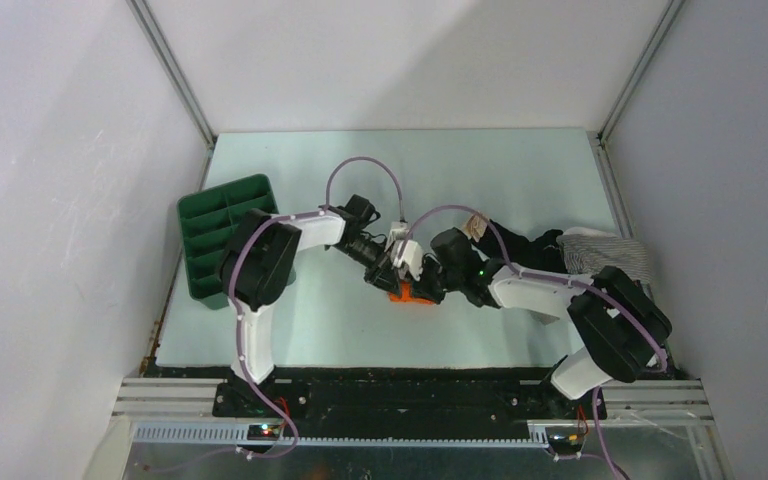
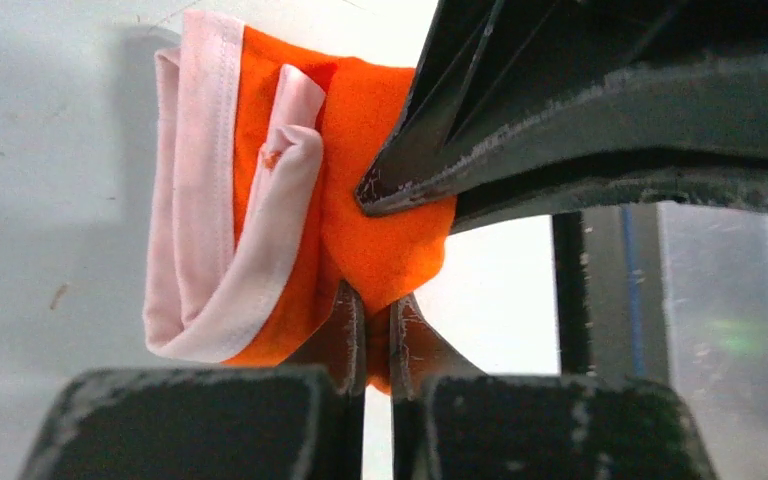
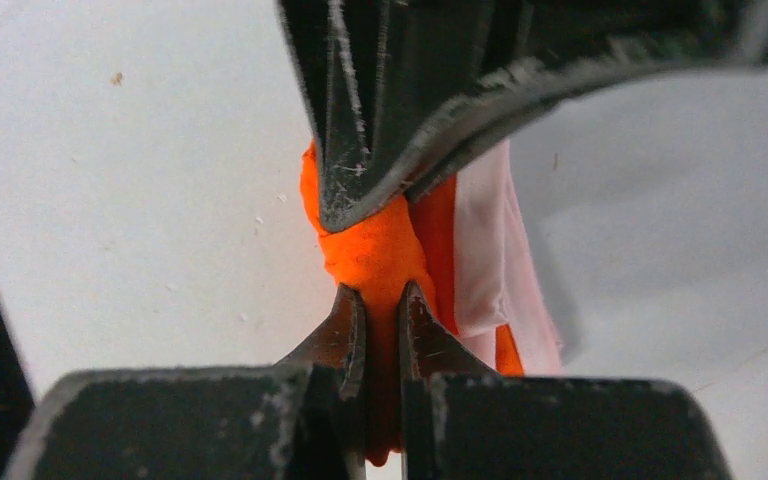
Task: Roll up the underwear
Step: Roll the underwear to the center of the board.
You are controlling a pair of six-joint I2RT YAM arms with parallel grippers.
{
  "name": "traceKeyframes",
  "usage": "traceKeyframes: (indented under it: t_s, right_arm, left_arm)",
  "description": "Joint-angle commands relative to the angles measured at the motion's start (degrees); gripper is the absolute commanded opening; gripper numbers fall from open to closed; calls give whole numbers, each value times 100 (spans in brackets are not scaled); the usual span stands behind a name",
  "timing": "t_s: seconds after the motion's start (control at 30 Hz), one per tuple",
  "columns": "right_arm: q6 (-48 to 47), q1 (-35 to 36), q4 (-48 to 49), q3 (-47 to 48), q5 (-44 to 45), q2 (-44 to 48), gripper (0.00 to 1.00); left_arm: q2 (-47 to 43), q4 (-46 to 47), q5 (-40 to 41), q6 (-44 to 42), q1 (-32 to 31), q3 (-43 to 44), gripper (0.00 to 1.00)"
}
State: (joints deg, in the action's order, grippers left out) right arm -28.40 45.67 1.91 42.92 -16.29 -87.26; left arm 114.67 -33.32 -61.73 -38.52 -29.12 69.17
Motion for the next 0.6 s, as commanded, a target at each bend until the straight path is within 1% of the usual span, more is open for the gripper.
traceKeyframes:
  t_s: [0.0,0.03,0.07,0.1,0.13,0.17,0.2,0.23,0.27,0.3,0.33,0.37,0.4,0.43,0.47,0.5,0.53,0.57]
  right_arm:
    - [2021,-628,-699,151,-1062,-200,0]
    - [2224,-924,-650,62,-1241,-228,0]
    - [2467,-1062,-588,-48,-1608,-284,0]
    - [2589,-1327,-481,-96,-1891,-305,0]
    - [2631,-1448,-420,-144,-2065,-369,0]
    - [2702,-1669,-306,-148,-2335,-418,0]
    - [2736,-1773,-275,-114,-2440,-529,0]
    - [2790,-1948,-263,-80,-2607,-645,0]
    - [2802,-2091,-275,4,-2668,-719,0]
    - [2872,-2142,-286,54,-2759,-859,0]
    - [2909,-2234,-327,152,-2797,-936,0]
    - [2972,-2271,-356,207,-2824,-1090,0]
    - [2994,-2336,-426,313,-2843,-1165,0]
    - [3033,-2366,-458,371,-2861,-1327,0]
    - [3064,-2415,-530,488,-2862,-1477,0]
    - [3142,-2436,-594,555,-2831,-1609,0]
    - [3163,-2463,-780,739,-2811,-1706,0]
    - [3198,-2469,-890,936,-2766,-1906,0]
  left_arm:
    - [556,-1025,-115,814,151,153,0]
    - [638,-1139,-151,826,161,230,0]
    - [645,-1166,-140,846,174,291,2]
    - [618,-1141,-52,864,182,304,12]
    - [466,-832,55,1064,185,267,21]
    - [331,-552,375,1311,192,191,43]
    - [45,87,541,1758,203,-7,49]
    - [-121,413,797,1944,238,-109,54]
    - [-435,1069,906,2351,266,-284,55]
    - [-577,1383,1170,2596,337,-357,57]
    - [-854,1999,1312,3062,372,-485,57]
    - [-993,2266,1570,3198,401,-537,58]
    - [-1277,2674,1657,3280,395,-650,58]
    - [-1406,2849,1843,3258,356,-712,59]
    - [-1657,3053,1921,3067,316,-813,59]
    - [-1777,3105,2012,2625,202,-868,59]
    - [-1987,3214,2064,2369,129,-1032,59]
    - [-2086,3247,2066,1688,-74,-1127,59]
